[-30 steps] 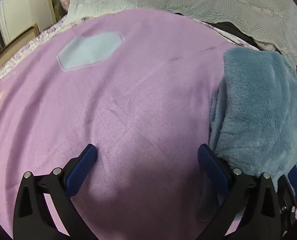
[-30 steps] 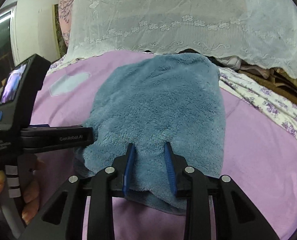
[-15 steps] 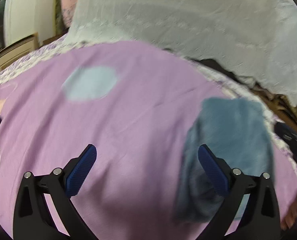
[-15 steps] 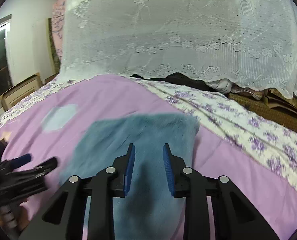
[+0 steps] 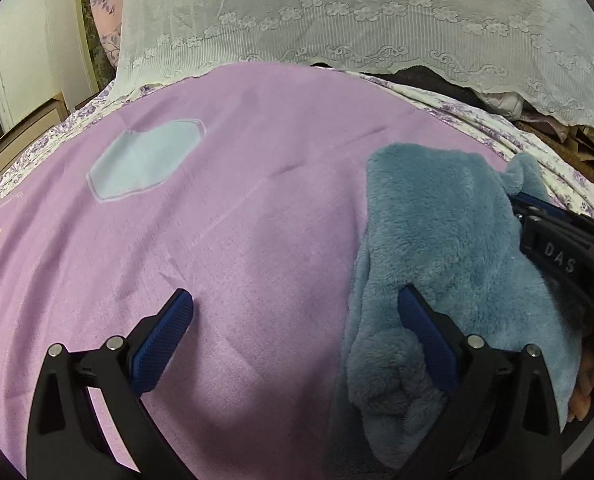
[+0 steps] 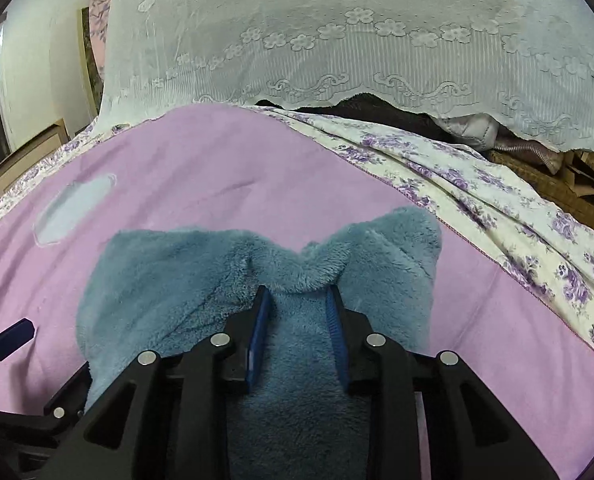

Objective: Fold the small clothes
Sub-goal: 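Press and smooth the folded jacket with the right gripper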

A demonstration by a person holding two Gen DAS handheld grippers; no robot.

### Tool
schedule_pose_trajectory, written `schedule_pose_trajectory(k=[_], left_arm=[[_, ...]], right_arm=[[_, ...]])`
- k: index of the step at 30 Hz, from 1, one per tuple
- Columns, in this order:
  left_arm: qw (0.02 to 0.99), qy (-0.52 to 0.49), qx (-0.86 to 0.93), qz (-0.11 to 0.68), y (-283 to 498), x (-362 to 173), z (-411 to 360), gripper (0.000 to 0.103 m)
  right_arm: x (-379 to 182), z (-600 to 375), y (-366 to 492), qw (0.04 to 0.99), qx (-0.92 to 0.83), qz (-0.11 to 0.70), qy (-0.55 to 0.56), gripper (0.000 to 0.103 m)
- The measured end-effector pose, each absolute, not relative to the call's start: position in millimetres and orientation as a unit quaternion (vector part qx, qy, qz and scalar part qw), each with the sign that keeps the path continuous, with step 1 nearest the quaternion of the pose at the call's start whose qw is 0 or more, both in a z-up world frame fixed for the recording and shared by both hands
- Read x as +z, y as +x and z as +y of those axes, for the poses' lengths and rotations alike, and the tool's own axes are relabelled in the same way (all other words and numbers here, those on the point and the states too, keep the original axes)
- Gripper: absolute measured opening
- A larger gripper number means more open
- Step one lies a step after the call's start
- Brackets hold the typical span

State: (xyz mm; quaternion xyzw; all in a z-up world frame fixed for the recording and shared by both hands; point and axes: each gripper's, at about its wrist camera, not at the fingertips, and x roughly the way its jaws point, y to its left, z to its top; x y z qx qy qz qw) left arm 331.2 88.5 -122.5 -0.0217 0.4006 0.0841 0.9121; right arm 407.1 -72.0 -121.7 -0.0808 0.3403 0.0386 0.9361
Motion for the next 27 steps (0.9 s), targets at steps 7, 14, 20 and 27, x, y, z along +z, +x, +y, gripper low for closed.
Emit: schedule_pose_trajectory(k=[7,14,20,27], left_arm=[[0.924,-0.072,0.066,0.368,313.1,-92.3,112.1,0.099],[0.906,-0.039,0.053,0.418,327.5,-119.4,96.4,0.099],[0.907,-0.052,0.044,0.417,326.2,-118.1,100.2,0.099],[0.921,-0.079,0.033,0.381,293.7,-103.3,111.0,0.099]], right_arm=[[-91.4,-83.2,334.0,0.954,0.056,0.29,-0.041,0.037],[-131.5,-87.4,313.2,0.949,0.05,0.303,-0.065,0.043],[-133.7,-90.1,308.1,0.953,0.054,0.291,-0.058,0.043],[-121.4,-108.0,264.7,0.967,0.059,0.245,-0.024,0.053]])
